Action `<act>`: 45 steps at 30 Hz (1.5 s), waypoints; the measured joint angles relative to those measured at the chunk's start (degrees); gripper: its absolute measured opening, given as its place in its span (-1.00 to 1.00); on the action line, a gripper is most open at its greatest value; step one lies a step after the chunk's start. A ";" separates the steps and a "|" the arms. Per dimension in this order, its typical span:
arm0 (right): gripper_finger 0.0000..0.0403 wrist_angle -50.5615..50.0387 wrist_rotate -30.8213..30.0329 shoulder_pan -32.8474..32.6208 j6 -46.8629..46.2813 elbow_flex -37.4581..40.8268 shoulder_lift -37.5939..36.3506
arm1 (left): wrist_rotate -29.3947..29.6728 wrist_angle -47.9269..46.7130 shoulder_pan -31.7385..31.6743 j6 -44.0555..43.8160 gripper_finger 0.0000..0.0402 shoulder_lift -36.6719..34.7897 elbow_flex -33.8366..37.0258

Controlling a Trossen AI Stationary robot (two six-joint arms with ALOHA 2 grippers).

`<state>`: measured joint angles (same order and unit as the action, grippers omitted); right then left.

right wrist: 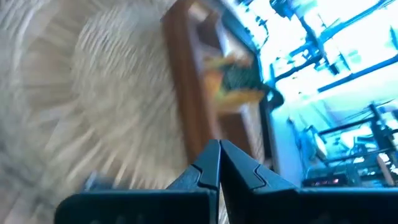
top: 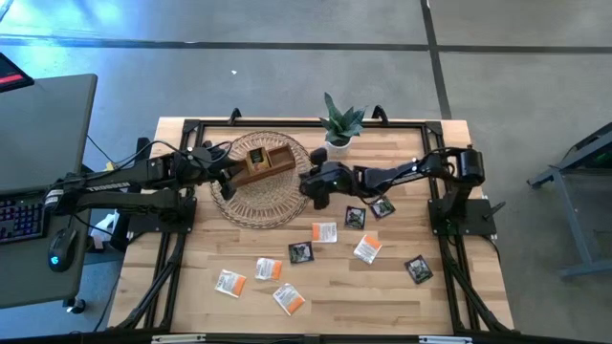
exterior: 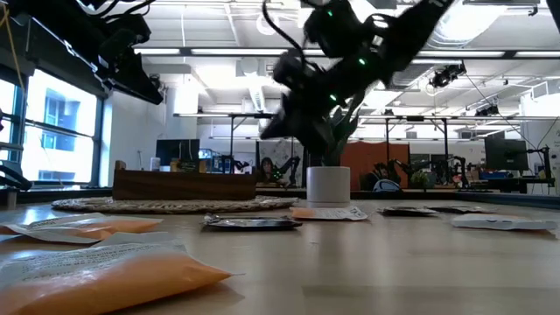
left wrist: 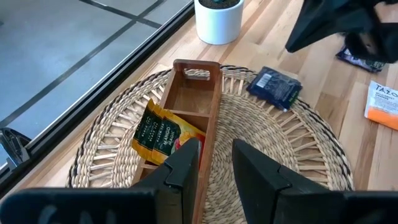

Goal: Pick & Place Tea
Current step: Put the black tea bag into the right section of the wooden organizer

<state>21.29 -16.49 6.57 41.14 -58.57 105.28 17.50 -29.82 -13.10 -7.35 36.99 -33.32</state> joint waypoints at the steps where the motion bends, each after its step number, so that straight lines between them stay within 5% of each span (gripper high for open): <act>1: -0.99 -0.05 -0.04 0.02 -0.09 -1.83 0.83 | 0.00 0.00 0.00 0.00 -0.52 -0.02 0.00; 10: -0.92 -23.14 -2.49 -0.13 -3.99 -14.66 4.52 | -2.19 -0.33 0.00 -0.42 -0.52 -0.02 0.00; 17: -0.62 -43.06 -2.11 -3.24 -9.37 -16.30 3.90 | -2.39 -0.28 0.00 -0.43 -0.52 -0.02 0.00; 27: -0.26 -32.66 -0.16 -3.94 -12.66 -7.04 4.01 | -2.45 -0.26 0.00 -0.63 -0.52 0.00 0.00; 45: -0.22 -20.01 3.52 0.70 -12.28 -1.28 6.35 | -2.47 -0.20 0.00 -1.95 -0.52 -0.02 0.00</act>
<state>1.28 -12.97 7.27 28.86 -59.86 111.63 15.03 -30.02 -13.10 -9.30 36.97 -33.32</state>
